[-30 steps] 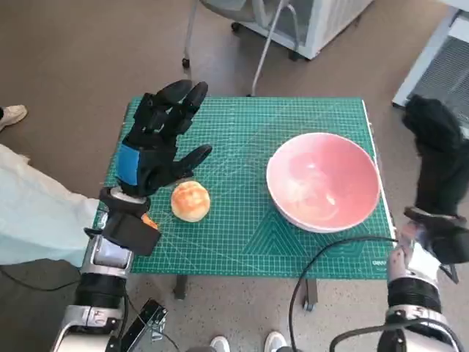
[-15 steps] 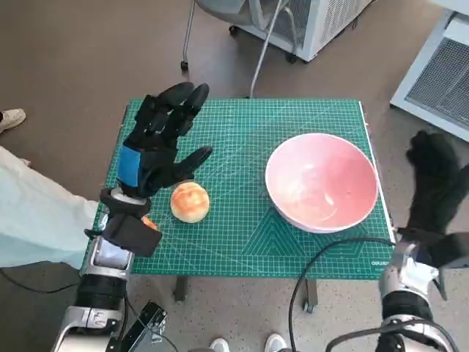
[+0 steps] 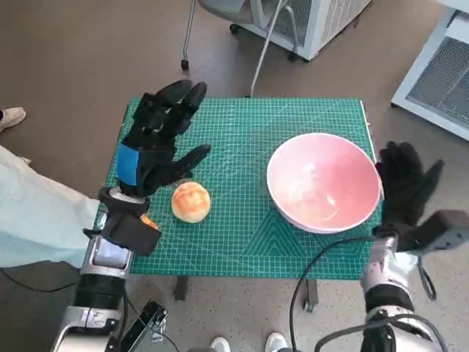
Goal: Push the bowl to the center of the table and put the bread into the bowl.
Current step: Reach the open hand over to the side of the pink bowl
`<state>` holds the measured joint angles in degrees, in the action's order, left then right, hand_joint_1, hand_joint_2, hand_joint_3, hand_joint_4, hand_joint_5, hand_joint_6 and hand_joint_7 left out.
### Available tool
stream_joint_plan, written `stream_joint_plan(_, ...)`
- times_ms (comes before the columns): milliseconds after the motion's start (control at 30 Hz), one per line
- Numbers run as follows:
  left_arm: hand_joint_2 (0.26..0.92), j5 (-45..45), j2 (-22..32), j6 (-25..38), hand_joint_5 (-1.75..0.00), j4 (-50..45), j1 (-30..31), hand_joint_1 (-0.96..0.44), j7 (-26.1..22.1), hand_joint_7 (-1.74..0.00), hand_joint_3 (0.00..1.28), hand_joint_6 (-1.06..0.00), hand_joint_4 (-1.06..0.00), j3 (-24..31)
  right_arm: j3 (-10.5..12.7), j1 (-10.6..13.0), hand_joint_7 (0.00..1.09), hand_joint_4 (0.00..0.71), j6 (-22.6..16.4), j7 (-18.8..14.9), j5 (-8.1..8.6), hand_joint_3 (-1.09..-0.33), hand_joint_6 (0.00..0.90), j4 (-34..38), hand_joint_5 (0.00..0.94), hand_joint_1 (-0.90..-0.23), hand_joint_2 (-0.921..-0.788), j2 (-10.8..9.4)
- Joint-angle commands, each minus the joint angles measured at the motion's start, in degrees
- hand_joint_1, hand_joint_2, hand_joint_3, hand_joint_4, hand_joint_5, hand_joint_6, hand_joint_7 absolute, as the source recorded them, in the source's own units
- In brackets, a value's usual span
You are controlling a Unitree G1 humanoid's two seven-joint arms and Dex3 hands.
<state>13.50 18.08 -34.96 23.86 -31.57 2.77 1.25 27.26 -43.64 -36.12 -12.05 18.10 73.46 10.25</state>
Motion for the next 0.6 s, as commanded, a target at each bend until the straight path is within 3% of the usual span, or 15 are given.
stream_joint_plan(33,0.804,-1.0,1.2,1.2,-0.01,-2.5,1.5,0.00,-0.8,-0.65,0.40,-0.22,-0.40,1.0,0.6,-1.0,0.42,0.362,3.3,1.6,0.17,-0.617,0.251,1.4,0.004,-0.453,-0.921,-1.6)
stream_joint_plan(133,0.787,-0.9,1.3,2.4,-0.01,-4.3,2.3,0.01,-0.9,-0.68,0.43,-0.21,-0.40,1.4,0.7,-2.1,0.42,0.368,4.5,1.9,0.20,-0.621,0.263,1.5,0.007,-0.444,-0.921,-2.3)
stream_joint_plan(333,0.755,-0.4,1.5,4.7,-0.02,-7.6,3.8,0.01,-0.6,-0.74,0.50,-0.18,-0.40,2.0,1.5,-4.2,0.55,0.347,6.0,2.1,0.49,-0.633,0.216,1.8,0.001,-0.426,-0.921,-3.9)
stream_joint_plan(600,0.729,0.2,1.7,6.3,-0.03,-10.7,5.4,0.00,0.0,-0.80,0.55,-0.16,-0.40,2.7,2.1,-6.8,0.58,0.331,6.9,3.6,0.61,-0.644,0.214,1.9,0.008,-0.431,-0.921,-6.8)
